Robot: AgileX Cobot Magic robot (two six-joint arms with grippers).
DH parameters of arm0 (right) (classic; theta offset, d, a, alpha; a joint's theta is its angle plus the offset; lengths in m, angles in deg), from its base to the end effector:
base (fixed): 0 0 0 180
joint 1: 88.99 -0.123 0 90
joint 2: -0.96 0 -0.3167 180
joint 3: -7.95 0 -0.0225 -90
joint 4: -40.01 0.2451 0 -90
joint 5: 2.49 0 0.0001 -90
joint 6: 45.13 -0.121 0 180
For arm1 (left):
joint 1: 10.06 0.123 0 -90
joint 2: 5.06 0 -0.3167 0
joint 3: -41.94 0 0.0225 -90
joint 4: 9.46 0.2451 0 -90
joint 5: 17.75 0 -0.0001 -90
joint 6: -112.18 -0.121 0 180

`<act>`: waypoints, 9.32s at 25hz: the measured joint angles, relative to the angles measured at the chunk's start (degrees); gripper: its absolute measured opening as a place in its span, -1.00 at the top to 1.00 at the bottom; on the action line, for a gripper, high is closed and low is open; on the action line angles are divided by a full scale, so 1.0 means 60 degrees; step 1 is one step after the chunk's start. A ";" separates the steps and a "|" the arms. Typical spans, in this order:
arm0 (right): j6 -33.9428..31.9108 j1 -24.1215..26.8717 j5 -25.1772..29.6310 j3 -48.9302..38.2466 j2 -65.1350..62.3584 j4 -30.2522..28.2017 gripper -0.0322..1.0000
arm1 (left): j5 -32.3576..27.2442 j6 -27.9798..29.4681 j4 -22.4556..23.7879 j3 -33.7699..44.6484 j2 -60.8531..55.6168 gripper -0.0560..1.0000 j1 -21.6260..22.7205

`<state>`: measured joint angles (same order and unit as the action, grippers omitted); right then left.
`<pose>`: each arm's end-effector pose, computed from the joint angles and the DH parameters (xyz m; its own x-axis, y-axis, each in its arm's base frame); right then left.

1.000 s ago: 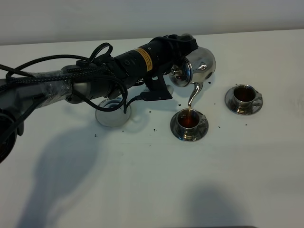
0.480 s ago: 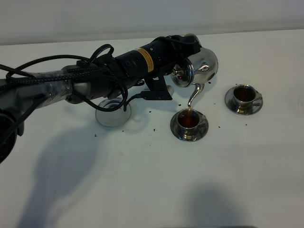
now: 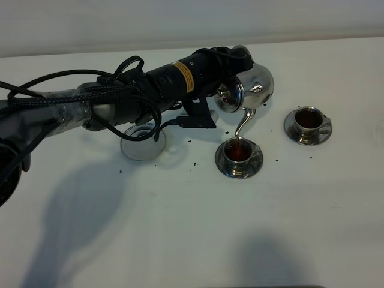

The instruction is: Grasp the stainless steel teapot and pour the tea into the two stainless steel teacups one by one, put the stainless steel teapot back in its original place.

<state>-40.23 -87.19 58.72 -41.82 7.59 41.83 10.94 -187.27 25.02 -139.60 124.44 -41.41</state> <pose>-0.0156 0.0039 0.2578 -0.4624 -0.0556 -0.8849 -0.0258 0.9985 -0.0493 0.4284 -0.2994 0.2067 0.5332 0.2298 0.8142 -0.5328 -0.6564 0.5342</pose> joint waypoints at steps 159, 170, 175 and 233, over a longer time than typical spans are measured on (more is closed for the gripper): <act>0.0000 0.0000 0.0000 0.0000 0.0000 0.0000 0.34 | -1.2759 2.1961 -0.5827 0.0654 -0.1810 -0.16 0.1549; 0.0000 0.0000 0.0000 0.0000 0.0000 0.0000 0.34 | -1.6109 2.1317 -0.5995 0.2834 -0.5082 -0.16 0.1329; 0.0000 0.0000 0.0000 0.0000 0.0000 0.0000 0.34 | -1.6109 2.1296 -0.5976 0.4979 -0.7335 -0.16 0.1329; 0.0000 0.0000 0.0000 0.0000 0.0000 0.0000 0.34 | -1.4884 2.0453 -0.5746 0.8392 -1.9507 -0.16 0.5661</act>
<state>-40.23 -87.19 58.72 -41.82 7.59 41.83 -78.37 -64.55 -9.46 -89.25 7.40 -7.45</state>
